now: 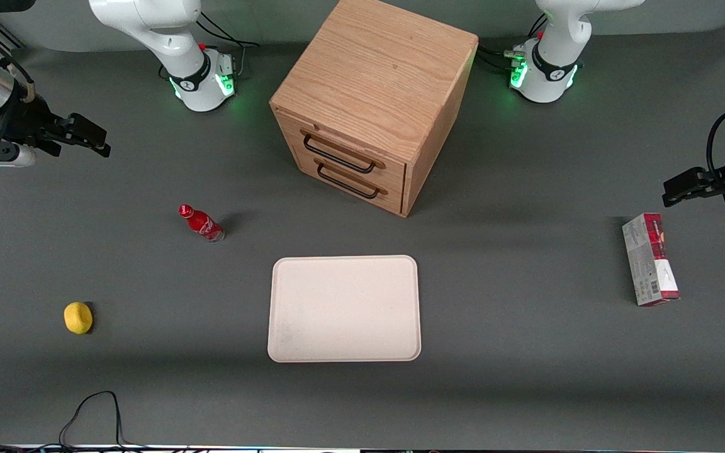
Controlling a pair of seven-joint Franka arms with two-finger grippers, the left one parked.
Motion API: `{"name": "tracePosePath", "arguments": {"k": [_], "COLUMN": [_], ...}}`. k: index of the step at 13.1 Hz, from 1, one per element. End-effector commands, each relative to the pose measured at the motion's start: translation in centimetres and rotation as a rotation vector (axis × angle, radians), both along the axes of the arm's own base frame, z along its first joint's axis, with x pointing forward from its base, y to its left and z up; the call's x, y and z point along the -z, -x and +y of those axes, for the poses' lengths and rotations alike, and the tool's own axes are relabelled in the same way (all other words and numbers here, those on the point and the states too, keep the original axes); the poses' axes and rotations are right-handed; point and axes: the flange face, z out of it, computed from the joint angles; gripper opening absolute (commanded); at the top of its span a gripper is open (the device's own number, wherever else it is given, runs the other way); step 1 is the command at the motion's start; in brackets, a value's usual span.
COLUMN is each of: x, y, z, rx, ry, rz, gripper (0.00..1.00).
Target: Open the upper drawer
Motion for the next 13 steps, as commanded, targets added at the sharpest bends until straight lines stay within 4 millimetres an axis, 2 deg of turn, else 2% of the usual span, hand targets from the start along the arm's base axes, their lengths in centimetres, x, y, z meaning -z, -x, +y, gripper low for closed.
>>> {"name": "tracePosePath", "arguments": {"k": [1, 3, 4, 6, 8, 10, 11, 13], "x": [-0.3, -1.0, -1.6, -1.7, -1.5, -0.5, 0.3, 0.4], "y": [-0.2, -1.9, -3.3, -5.8, -6.7, -6.4, -5.8, -4.2], "z": [0.0, 0.1, 1.4, 5.4, 10.6, 15.1, 18.4, 24.2], "rx": [-0.019, -0.019, -0.041, -0.111, -0.208, -0.305, -0.369, -0.481], "ry": [0.008, 0.007, 0.005, -0.02, -0.04, -0.058, -0.071, -0.102], "rz": [0.01, -0.009, -0.025, -0.036, -0.039, -0.022, -0.007, -0.003], "gripper": [1.0, 1.0, 1.0, 1.0, 1.0, 1.0, 1.0, 1.0]}}
